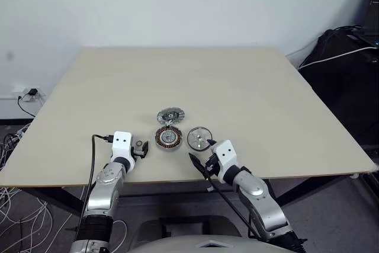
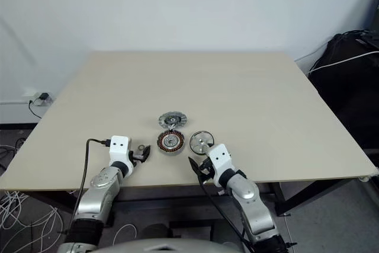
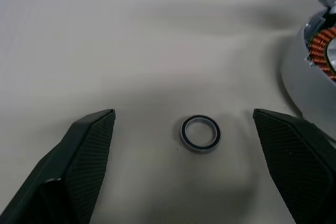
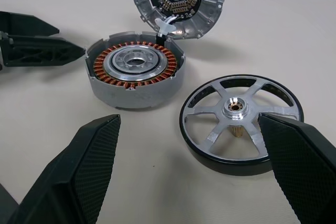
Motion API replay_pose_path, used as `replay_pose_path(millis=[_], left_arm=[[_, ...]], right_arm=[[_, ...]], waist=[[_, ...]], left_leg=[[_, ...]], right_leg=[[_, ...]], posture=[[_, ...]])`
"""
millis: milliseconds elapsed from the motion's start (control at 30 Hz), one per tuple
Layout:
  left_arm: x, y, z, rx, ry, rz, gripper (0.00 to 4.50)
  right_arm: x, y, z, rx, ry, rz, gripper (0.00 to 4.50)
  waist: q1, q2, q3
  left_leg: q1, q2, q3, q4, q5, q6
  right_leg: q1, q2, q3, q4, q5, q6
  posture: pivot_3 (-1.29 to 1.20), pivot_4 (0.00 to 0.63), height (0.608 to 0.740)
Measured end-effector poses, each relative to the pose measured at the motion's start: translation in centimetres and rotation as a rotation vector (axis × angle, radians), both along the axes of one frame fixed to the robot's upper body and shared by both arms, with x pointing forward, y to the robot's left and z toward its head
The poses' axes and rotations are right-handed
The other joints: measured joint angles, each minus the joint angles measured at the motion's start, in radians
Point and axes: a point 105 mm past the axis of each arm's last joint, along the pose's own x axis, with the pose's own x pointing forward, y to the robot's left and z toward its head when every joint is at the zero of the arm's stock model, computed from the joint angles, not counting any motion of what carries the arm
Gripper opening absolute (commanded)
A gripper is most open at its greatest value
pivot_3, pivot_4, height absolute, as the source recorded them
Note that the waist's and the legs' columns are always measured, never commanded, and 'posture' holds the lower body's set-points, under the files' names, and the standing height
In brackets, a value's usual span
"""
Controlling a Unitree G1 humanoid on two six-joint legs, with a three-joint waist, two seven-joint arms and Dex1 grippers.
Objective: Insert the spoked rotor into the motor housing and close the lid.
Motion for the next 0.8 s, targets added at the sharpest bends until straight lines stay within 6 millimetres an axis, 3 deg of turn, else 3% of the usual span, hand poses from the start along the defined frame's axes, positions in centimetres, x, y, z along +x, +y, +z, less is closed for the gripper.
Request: replay_pose_path(millis=[433,567,800], left_arm=[[0.5,-0.4,-0.15,0.043,0.051,-0.032,4.44],[0.61,-0.65,-0.14,0.047,0.057,-0.042,3.55],[0.71,-1.01,-0.15,0.052,0.062,-0.055,1.24]], right_arm=[[0.0,0.1,0.03,0.003,-0.001,0.0,4.5],[0.01,0.13,0.04,0.004,-0.002,-0.002,4.5],[-0.02,0.05,-0.03,0.001,-0.001,-0.01,4.5]], waist=[[0.003,0.001,-0.001],[0.003,0.001,-0.001],[0.001,0.001,-0.001]], left_leg=[[0.001,0.0,-0.001,0.0,0.001,-0.001],[0.001,0.001,-0.002,0.0,0.001,-0.001],[0.001,0.001,-0.002,0.0,0.001,-0.001]], right_leg=[[0.002,0.0,0.0,0.0,0.001,0.001],[0.002,0.0,0.0,0.0,0.001,0.001],[0.002,0.0,0.0,0.0,0.001,0.001]], posture=[[0.0,0.0,0.74],[0.0,0.0,0.74],[0.0,0.0,0.74]])
